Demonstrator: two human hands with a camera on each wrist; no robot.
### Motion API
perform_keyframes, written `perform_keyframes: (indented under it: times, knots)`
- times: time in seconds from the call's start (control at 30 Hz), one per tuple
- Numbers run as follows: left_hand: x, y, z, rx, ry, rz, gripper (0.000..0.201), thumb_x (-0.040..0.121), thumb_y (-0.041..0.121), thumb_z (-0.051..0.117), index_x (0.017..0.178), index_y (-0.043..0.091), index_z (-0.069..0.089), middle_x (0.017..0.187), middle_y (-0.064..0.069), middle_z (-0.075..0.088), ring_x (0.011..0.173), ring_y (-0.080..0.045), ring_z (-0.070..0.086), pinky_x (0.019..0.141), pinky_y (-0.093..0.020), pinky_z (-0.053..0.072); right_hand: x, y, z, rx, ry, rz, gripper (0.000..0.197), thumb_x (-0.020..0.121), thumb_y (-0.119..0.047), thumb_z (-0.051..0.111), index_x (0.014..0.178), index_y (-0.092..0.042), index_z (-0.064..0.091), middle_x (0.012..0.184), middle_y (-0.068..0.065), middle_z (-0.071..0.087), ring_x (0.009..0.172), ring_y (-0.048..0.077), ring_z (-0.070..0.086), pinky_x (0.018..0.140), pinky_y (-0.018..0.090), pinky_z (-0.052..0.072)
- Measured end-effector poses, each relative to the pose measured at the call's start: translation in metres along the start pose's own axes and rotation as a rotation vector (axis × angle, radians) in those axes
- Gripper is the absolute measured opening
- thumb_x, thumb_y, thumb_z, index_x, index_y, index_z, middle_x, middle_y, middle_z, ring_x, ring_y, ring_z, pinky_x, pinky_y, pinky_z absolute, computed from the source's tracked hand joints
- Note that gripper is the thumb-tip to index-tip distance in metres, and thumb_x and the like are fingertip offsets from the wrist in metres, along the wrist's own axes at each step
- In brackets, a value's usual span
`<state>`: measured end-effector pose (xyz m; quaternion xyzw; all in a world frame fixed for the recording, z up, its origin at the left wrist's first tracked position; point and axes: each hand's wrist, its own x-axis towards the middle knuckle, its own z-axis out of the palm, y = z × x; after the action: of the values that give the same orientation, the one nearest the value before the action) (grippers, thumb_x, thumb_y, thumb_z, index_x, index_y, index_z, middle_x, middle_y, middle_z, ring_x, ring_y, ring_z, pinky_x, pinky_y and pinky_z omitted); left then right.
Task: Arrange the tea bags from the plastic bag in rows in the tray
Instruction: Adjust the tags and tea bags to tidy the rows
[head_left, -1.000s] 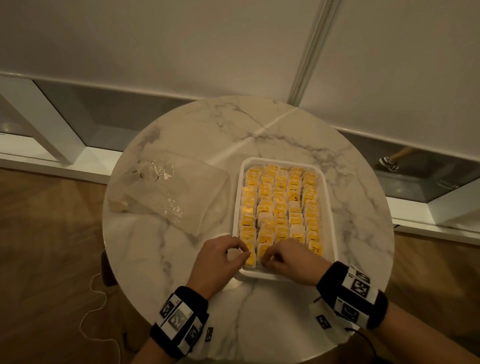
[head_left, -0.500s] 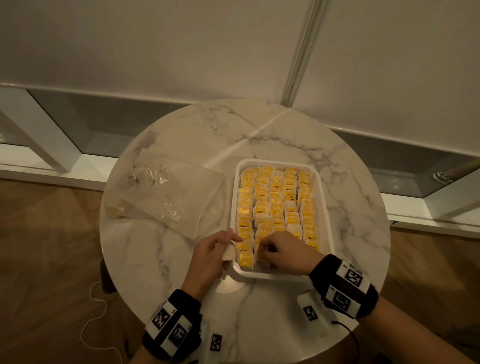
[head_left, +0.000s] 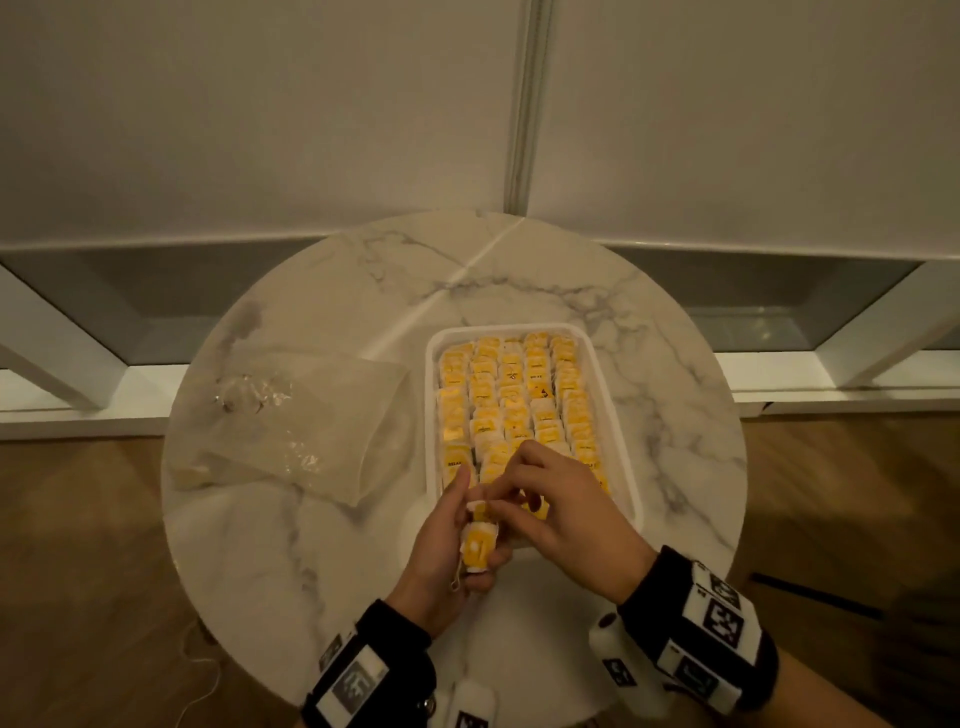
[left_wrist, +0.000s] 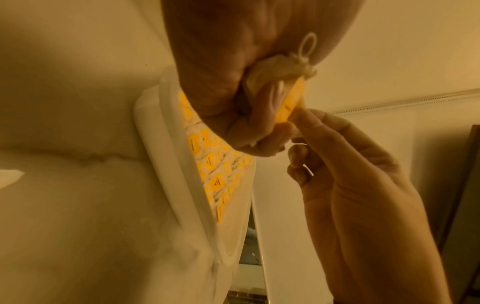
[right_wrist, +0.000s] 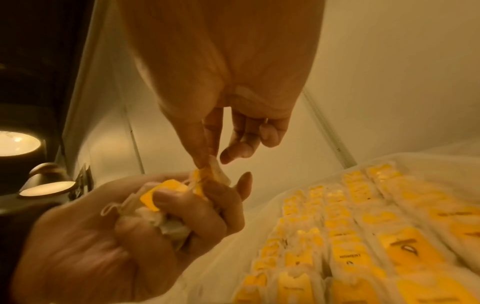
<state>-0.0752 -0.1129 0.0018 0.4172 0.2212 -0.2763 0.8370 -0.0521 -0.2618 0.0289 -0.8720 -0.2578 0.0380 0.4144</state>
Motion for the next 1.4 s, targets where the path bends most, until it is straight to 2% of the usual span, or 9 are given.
perform_keyframes:
  times: [0.13,0.3,0.5,0.63,0.83,1.0,1.1,1.23,1.4]
  knots:
    - [0.005,-0.008,0.004,0.081,-0.061,-0.039,0.054,0.091,0.059,0.043,0.097,0.008,0.062,0.071,-0.011,0.056,0.039,-0.013,0.044,0.031,-0.012,0.022,-0.005,0.009,-0.019,0.156,0.106,0.164,0.006,0.088,-0.016,0.070,0.082,-0.018,0.069,0.083,-0.007,0.061,0.073,0.012,0.058,0.068,0.019,0.042]
    - [0.011,-0.009,0.012,0.158,-0.113,-0.040,0.054,0.097,0.054,0.041,0.100,0.004,0.062,0.073,-0.011,0.060,0.038,-0.014,0.043,0.032,-0.011,0.019,-0.011,0.021,-0.042,0.307,0.142,0.301,0.008,0.089,-0.010,0.069,0.083,-0.015,0.070,0.080,-0.002,0.070,0.075,0.013,0.065,0.072,0.037,0.052]
    - [0.016,-0.012,0.012,0.441,-0.112,0.084,0.030,0.101,0.026,0.047,0.103,0.003,0.067,0.076,-0.009,0.059,0.045,-0.016,0.045,0.040,-0.013,0.019,-0.013,0.053,-0.085,0.146,0.266,0.341,0.007,0.088,-0.011,0.070,0.084,-0.017,0.070,0.078,-0.004,0.071,0.076,0.009,0.066,0.070,0.022,0.052]
    - [0.014,-0.016,0.010,0.577,-0.121,0.088,0.023,0.100,0.015,0.049,0.103,0.004,0.069,0.074,-0.008,0.060,0.044,-0.017,0.046,0.040,-0.015,0.020,-0.016,0.078,-0.090,-0.057,0.002,0.358,0.012,0.088,-0.013,0.071,0.081,-0.023,0.069,0.077,-0.011,0.069,0.074,-0.001,0.062,0.069,0.009,0.043]
    - [0.013,-0.018,-0.001,0.614,-0.086,0.080,0.023,0.099,0.015,0.050,0.101,0.009,0.072,0.072,-0.007,0.060,0.047,-0.018,0.045,0.040,-0.016,0.021,-0.014,0.093,-0.072,-0.232,-0.368,0.311,0.010,0.088,-0.010,0.068,0.095,-0.016,0.072,0.081,-0.015,0.064,0.072,-0.005,0.059,0.069,0.007,0.042]
    - [0.013,-0.020,-0.009,0.650,-0.075,0.097,0.020,0.098,0.019,0.055,0.098,0.014,0.074,0.074,-0.010,0.063,0.047,-0.018,0.047,0.040,-0.020,0.022,-0.001,0.090,-0.061,-0.430,-0.445,0.282,0.010,0.087,-0.017,0.067,0.095,-0.019,0.070,0.089,-0.002,0.070,0.078,0.012,0.062,0.073,0.027,0.051]
    - [0.014,-0.022,-0.013,0.677,-0.071,0.094,0.020,0.098,0.022,0.056,0.098,0.015,0.074,0.073,-0.010,0.064,0.046,-0.018,0.048,0.041,-0.023,0.024,0.002,0.091,-0.056,-0.560,-0.483,0.263,0.008,0.087,-0.024,0.066,0.093,-0.020,0.069,0.090,-0.001,0.070,0.084,0.019,0.064,0.075,0.032,0.050]
    - [0.015,-0.022,-0.015,0.709,-0.074,0.092,0.020,0.098,0.025,0.057,0.097,0.012,0.073,0.070,-0.009,0.063,0.043,-0.018,0.047,0.040,-0.022,0.025,0.004,0.093,-0.053,-0.803,-0.472,0.153,0.009,0.089,-0.031,0.060,0.089,-0.025,0.066,0.092,-0.004,0.063,0.091,0.020,0.055,0.082,0.032,0.032]
    - [0.016,-0.021,-0.016,0.751,-0.065,0.106,0.020,0.096,0.025,0.060,0.094,0.012,0.073,0.065,-0.008,0.062,0.041,-0.019,0.046,0.040,-0.021,0.027,0.006,0.093,-0.053,-1.039,-0.413,0.118,0.014,0.063,-0.033,0.078,0.060,-0.026,0.066,0.071,-0.003,0.052,0.072,0.022,0.050,0.065,0.034,0.036]
